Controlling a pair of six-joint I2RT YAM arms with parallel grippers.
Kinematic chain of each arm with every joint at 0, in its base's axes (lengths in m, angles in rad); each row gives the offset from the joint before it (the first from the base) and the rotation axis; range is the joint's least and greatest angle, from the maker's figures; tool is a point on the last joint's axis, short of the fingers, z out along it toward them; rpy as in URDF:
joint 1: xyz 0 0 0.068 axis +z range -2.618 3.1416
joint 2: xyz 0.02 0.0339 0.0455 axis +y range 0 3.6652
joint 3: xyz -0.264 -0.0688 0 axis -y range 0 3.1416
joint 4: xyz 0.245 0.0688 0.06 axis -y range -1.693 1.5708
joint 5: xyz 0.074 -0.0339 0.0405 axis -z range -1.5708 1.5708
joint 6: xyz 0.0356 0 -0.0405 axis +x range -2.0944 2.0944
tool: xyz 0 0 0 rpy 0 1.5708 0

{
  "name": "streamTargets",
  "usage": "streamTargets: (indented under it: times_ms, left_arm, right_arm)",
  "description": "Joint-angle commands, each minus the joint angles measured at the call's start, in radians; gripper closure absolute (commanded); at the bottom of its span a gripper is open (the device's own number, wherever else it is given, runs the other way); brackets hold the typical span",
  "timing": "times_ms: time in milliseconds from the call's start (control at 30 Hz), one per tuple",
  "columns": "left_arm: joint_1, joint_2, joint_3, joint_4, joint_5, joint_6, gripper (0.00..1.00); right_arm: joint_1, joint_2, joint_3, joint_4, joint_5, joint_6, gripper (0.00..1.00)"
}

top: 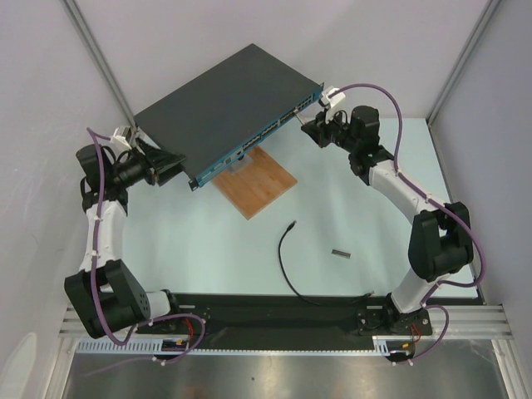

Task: Insert the plug into the switch port

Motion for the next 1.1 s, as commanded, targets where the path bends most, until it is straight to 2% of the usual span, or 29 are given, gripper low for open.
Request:
streamTargets:
  times_ms: [0,1067]
  left_arm:
    - [-0.057,0.040,0.025,0.062,-0.042,0.083,1.00]
    - [-0.056,0.043,0.028,0.059,-0.040,0.086,1.00]
  right_arm:
    - [0.023,0.000,-0.010,0.051,-0.007,-0.024,1.00]
    - [0.015,-0.017,-0.059,0.062,0.014,-0.038,1.00]
